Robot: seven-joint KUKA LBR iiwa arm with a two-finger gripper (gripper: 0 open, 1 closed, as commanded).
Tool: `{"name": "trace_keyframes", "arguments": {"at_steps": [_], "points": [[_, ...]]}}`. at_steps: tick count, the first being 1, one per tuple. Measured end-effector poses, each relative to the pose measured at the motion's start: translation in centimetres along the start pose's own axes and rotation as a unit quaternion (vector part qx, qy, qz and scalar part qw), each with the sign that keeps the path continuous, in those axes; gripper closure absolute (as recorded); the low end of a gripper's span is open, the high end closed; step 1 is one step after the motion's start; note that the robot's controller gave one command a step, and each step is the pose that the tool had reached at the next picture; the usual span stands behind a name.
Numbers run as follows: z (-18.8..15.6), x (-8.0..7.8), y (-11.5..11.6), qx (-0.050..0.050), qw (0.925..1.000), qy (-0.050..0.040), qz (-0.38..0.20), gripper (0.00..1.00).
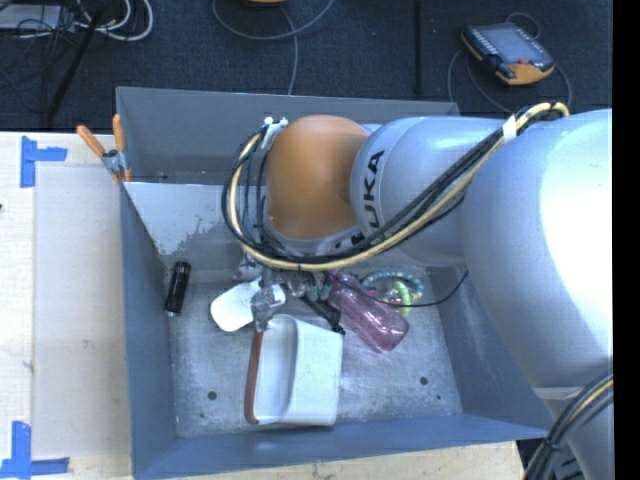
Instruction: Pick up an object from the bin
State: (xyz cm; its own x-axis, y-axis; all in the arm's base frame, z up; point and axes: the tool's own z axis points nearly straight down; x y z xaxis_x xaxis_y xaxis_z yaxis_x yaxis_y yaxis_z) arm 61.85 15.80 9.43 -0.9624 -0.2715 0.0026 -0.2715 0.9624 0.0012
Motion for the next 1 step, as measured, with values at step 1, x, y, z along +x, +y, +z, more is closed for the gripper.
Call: {"name": "trace_keyframes", "arguments": {"at_steps": [1], "points": [[-1.33, 0.01, 0.01, 0.000, 1.0000, 0.0000, 0.000, 1.00]]}}
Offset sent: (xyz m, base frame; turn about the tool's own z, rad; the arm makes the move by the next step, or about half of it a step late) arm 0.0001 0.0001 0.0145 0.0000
